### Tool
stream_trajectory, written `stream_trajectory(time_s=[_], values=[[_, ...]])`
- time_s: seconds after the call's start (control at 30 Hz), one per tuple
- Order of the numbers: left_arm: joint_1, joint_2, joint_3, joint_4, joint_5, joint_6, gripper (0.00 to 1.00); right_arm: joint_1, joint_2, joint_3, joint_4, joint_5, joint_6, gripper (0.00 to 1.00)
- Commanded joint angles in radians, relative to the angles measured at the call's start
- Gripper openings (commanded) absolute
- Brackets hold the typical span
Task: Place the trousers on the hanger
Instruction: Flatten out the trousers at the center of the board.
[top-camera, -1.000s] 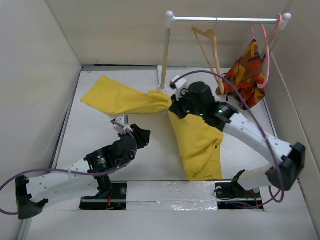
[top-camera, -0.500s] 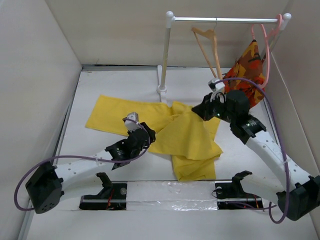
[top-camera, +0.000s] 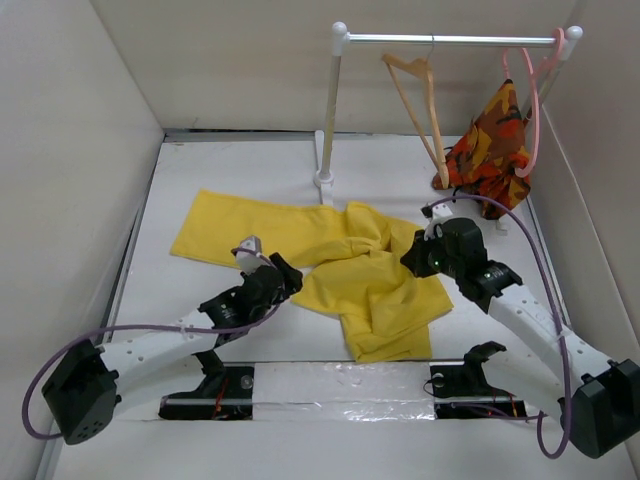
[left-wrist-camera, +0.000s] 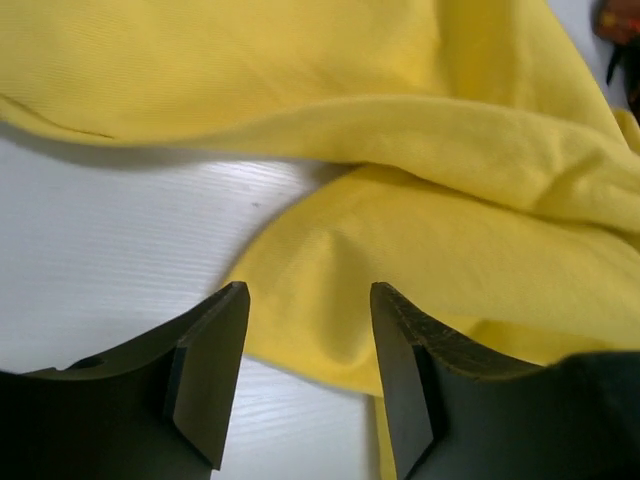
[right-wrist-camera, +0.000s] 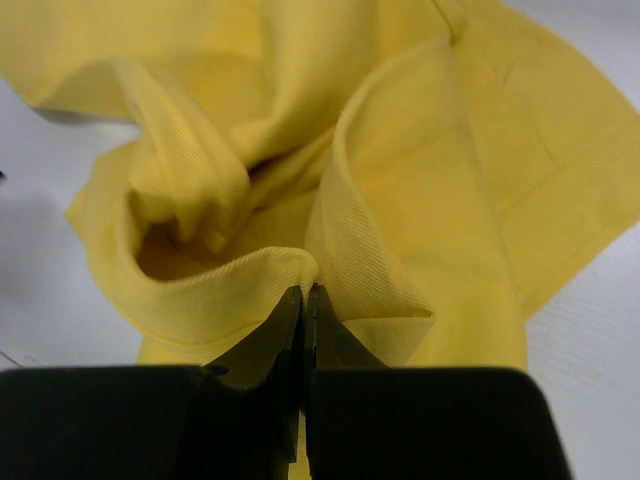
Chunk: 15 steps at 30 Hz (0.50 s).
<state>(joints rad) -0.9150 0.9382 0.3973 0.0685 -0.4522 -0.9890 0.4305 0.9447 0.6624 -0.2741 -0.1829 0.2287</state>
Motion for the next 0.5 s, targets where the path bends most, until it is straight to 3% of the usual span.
stream_trajectory(time_s=[0.0,0.07,0.1,0.2,0.3,0.37,0.47], values=[[0.108,-0.068,-0.031,-0.027,-0.075,-0.066,0.51,0.011,-0.02,-0.009,-0.013,0.062,0.02,0.01],[0.226,-0.079,-0.028,0.06,-0.028,-0.011,0.56,0.036,-0.032,0.011,-0.046,0.089,0.008,0.08],[0.375,-0.07,0.001,0.08,0.001,0.002,0.56,0.036,-0.04,0.014,-0.051,0.095,0.006,0.23],[0.607,0.029,0.114,0.119,0.089,0.062,0.57,0.08,-0.057,0.017,-0.03,0.037,0.012,0.58],[0.692,0.204,0.281,0.079,0.075,0.123,0.58,0.119,-0.076,0.026,-0.039,0.074,0.004,0.8],[0.764,0.374,0.389,0.009,0.05,0.164,0.58,0.132,-0.102,0.022,-0.042,0.156,0.015,0.84],[0.858,0.594,0.59,-0.097,0.089,0.245,0.57,0.105,-0.182,0.0,-0.001,0.14,0.027,0.86]])
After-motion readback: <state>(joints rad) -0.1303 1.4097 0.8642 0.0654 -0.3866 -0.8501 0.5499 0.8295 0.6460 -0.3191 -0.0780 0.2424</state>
